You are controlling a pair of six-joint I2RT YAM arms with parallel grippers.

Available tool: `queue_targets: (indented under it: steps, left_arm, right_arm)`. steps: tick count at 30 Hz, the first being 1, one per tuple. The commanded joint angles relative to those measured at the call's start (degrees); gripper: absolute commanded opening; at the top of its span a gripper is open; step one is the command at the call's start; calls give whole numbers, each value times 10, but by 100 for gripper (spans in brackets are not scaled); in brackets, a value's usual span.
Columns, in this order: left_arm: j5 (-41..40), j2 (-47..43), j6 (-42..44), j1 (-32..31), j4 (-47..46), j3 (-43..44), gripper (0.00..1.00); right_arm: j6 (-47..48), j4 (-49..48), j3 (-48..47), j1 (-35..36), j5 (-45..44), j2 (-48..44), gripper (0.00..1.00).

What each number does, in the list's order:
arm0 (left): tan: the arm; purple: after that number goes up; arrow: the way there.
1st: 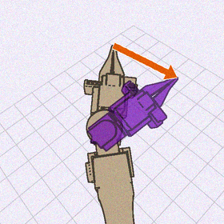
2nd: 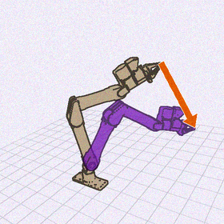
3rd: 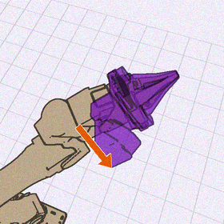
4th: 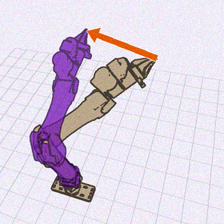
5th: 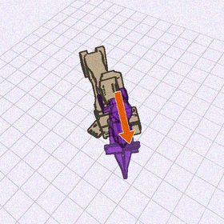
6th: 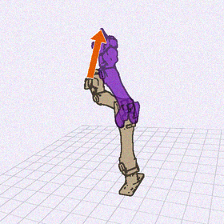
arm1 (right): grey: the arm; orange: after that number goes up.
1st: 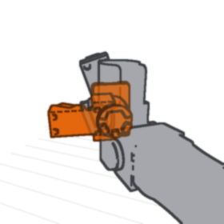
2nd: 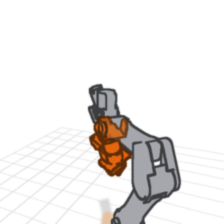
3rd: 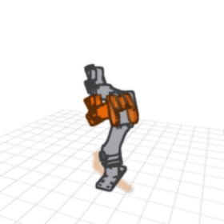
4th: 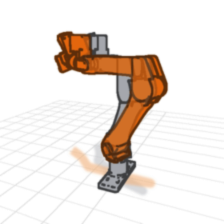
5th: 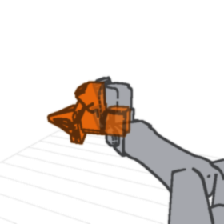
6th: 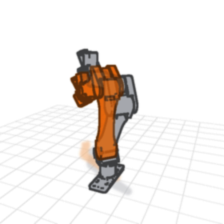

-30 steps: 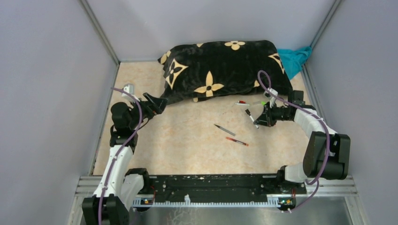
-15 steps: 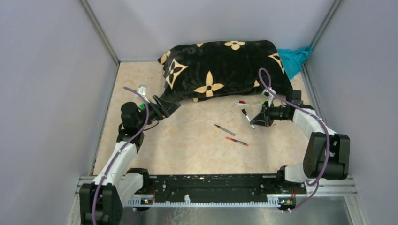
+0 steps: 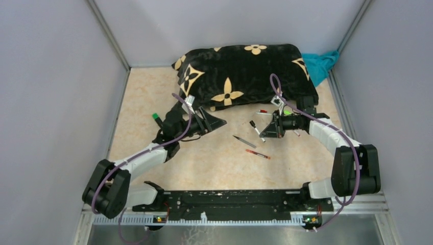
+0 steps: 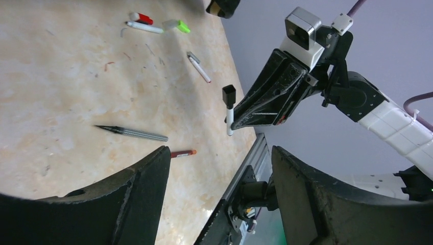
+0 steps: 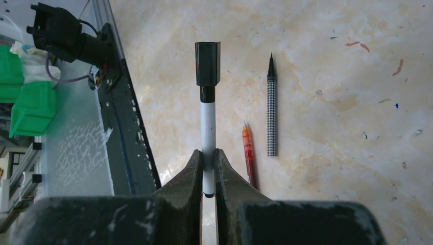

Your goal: Insert the pens into the pen caps

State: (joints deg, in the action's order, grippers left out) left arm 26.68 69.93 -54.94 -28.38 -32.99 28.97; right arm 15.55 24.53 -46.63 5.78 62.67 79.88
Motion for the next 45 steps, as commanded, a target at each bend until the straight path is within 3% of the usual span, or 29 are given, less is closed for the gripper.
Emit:
queue_targets:
  steps: [1,12,19,29,32,37,42,45]
  left_arm:
    - [-43,44,-29,-46,-63,35,77]
    - [-106,172,-54,-140,-52,136,73]
    - [-126,200,-47,-154,-7,180,56]
    - [-113,231,-45,-168,28,211,44]
    - [-112,234,-45,-169,28,213,23]
    - [-114,229,-43,-169,15,205,3]
    - [-107,214,-10,-168,-31,180,0]
    - [-115,193,25,-164,-13,168,0]
  right_arm:
    - [-43,-46,-29,12,28,-17,0]
    - [-57,-50,-43,43,33,-15,0]
    - [-51,-47,-46,50,29,-16,0]
    - [-60,-52,-52,52,18,-13,0]
    - [-58,-50,-51,54,16,-15,0]
    - [-47,-35,-53,56,14,-19,0]
    - [-28,-10,-59,55,17,-23,44]
    - [-8,8,-60,54,11,-29,54]
